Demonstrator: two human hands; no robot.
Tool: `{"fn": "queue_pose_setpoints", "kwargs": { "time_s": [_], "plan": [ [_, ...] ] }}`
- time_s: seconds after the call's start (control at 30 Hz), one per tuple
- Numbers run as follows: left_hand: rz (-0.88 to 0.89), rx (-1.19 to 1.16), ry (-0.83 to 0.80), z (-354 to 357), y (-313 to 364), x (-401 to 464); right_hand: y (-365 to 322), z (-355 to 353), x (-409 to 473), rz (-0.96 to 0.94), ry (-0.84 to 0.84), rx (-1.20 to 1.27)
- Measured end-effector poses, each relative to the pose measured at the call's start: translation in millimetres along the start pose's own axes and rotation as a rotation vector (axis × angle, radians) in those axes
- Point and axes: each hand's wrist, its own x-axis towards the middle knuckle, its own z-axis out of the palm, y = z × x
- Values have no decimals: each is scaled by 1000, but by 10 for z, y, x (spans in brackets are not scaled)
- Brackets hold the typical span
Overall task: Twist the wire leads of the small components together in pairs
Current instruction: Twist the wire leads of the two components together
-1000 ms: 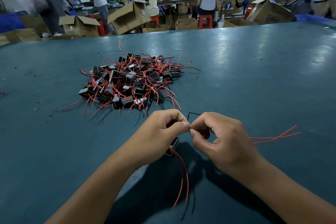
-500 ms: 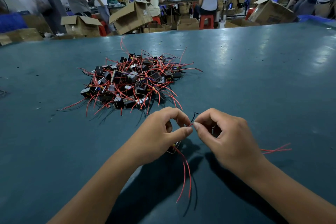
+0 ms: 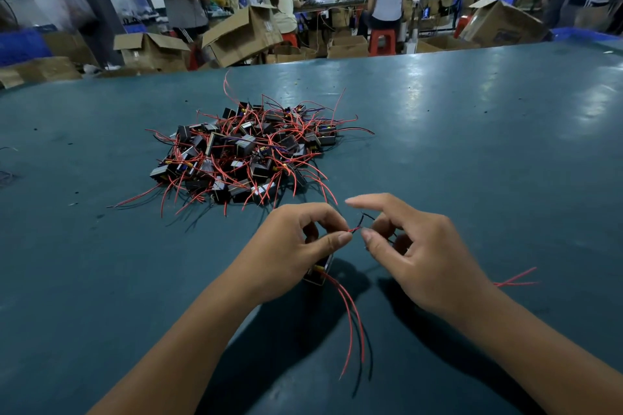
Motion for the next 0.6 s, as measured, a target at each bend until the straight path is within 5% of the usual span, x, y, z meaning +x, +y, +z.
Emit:
{"fn": "queue_pose_setpoints", "kwargs": {
  "time_s": [0.37, 0.6],
  "plan": [
    [46, -83, 43, 62, 24, -17, 35, 6, -9, -1, -3, -39],
    [110, 71, 94, 88, 60, -40, 25, 11, -9, 15, -5, -22]
  ]
}}
